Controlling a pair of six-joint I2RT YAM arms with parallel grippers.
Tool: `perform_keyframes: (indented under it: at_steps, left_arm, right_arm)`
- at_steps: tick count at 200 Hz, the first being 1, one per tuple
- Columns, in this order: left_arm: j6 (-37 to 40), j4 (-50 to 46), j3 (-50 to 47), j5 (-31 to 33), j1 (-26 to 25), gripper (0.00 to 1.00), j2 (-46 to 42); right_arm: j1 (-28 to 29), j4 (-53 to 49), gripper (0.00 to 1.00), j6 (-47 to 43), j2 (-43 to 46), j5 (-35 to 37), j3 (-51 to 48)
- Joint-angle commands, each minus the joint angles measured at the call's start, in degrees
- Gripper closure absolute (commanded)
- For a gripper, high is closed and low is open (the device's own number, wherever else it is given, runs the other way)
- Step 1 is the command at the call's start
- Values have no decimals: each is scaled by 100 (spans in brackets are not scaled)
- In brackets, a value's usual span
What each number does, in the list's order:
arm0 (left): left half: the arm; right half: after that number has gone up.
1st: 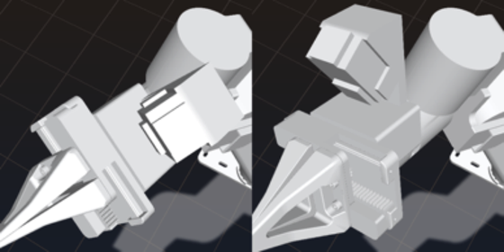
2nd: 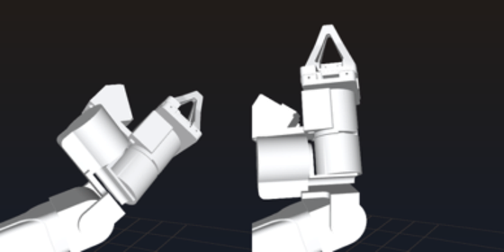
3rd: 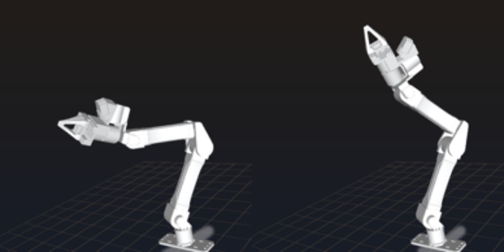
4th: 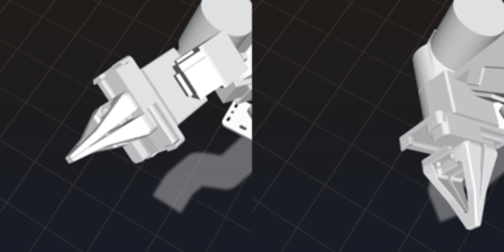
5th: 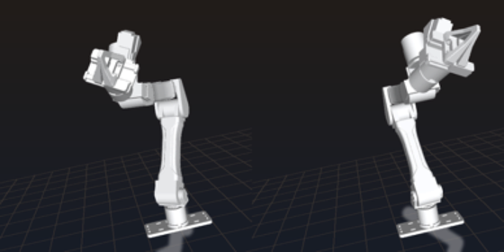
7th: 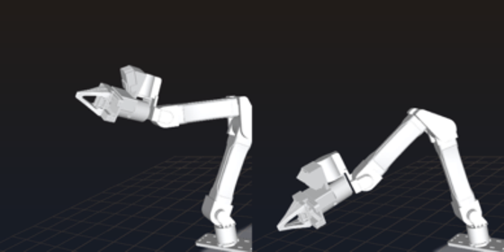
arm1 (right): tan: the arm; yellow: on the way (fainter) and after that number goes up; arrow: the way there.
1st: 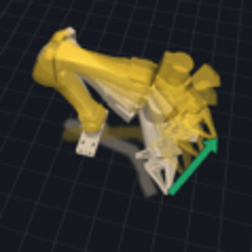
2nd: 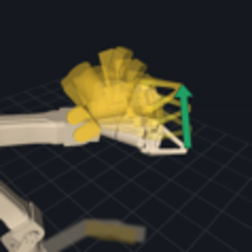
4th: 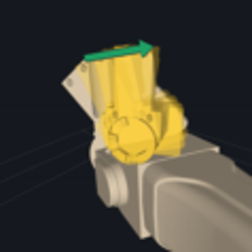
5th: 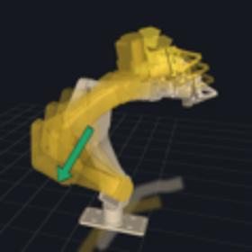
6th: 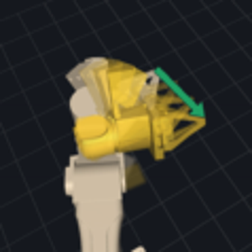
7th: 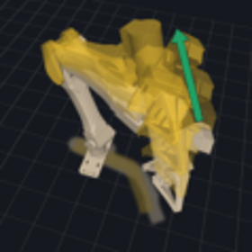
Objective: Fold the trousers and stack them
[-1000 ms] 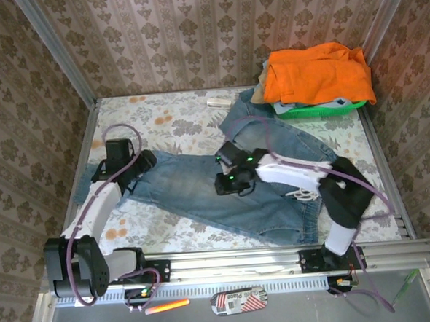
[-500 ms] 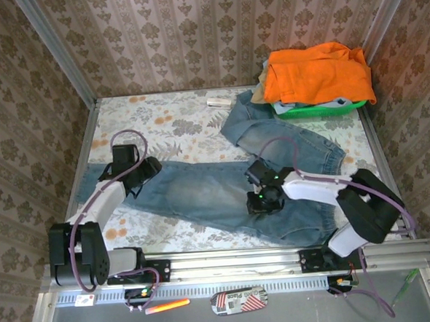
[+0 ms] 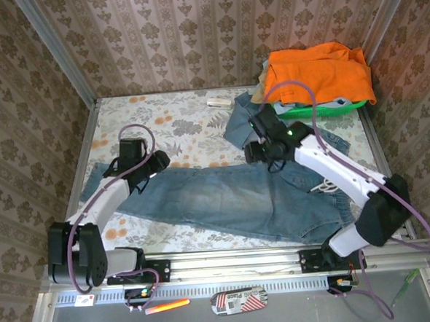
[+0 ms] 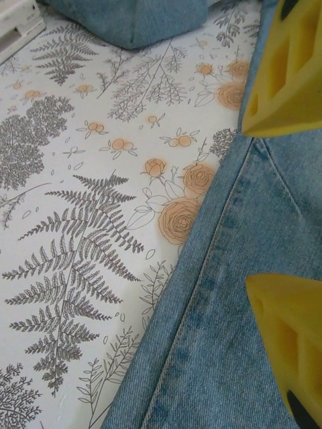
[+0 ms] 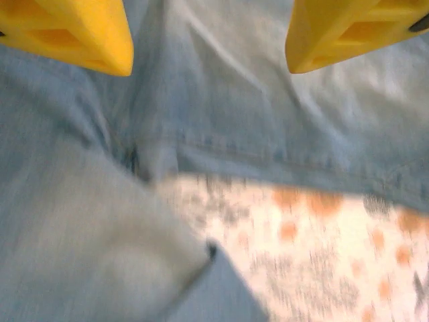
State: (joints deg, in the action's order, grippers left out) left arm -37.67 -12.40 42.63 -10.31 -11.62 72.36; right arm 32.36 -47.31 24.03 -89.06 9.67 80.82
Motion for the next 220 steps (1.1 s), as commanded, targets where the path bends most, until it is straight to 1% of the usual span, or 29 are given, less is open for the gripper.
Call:
perform_keyframes:
  at_steps: [1, 16, 42, 64, 81, 94, 105, 116, 138, 145, 157, 164, 171, 177, 191, 202, 215, 220]
  left_arm:
    - [40, -80, -199, -134, -34, 44, -229]
    - [49, -174, -267, -222, -38, 45, -304]
    - [96, -375, -369, -306, -40, 44, -521]
    - [120, -408, -473, -314, -42, 44, -749]
    - [122, -414, -517, -365, -42, 44, -843]
    - [137, -425, -541, -388, -42, 44, -893]
    - [154, -436, -550, -393, -42, 44, -927]
    - [172, -448, -564, -374, -35, 44, -967]
    - [220, -471, -544, -367, -34, 44, -975]
    - [242, -486, -529, -375, -33, 44, -968]
    - [275, -513, -513, -369, -34, 44, -969]
    - [278, -521, -509, -359, -34, 45, -968]
    - [287, -520, -504, -365, -33, 45, -959]
    - [295, -517, -504, -367, -34, 46, -954]
    - [312, -535, -489, -393, -33, 46, -952]
    - [326, -553, -471, -393, -31, 47, -956]
    - [330, -581, -444, -419, -34, 49, -984]
    - [331, -586, -436, -433, -34, 49, -1002]
  right_arm:
    - [-142, 2, 29, -799, -1159, 964, 944]
    - [-322, 70, 26, -1113, -1984, 932, 1882]
    - [-562, -385, 24, -1496, -3504, 905, 3694]
    - [-701, -665, 19, -1667, -4504, 899, 4867]
    - [-792, -1238, 18, -1770, -5356, 648, 6039]
    - [-801, -1596, 18, -1841, -5948, 887, 6854]
    - [-812, -1793, 18, -1906, -6274, 942, 7291]
    - [-853, -1804, 20, -1902, -6394, 929, 7373]
    - [-1002, -1783, 33, -1775, -6492, 850, 7346]
    - [-1058, -1816, 39, -1708, -6502, 777, 7334]
    - [-1121, -1800, 57, -1671, -6502, 659, 7284]
    - [-1154, -1794, 71, -1673, -6502, 668, 7271]
    - [-1176, -1784, 90, -1685, -6480, 703, 7272]
    - [-1191, -1768, 100, -1674, -6431, 747, 7251]
    - [-1227, -1779, 100, -1637, -6227, 906, 7212]
    - [-1232, -1772, 100, -1559, -5938, 1196, 7072]
    - [-1232, -1583, 100, -1443, -5262, 1480, 6515]
    - [-1230, -1400, 100, -1393, -4950, 1583, 6110]
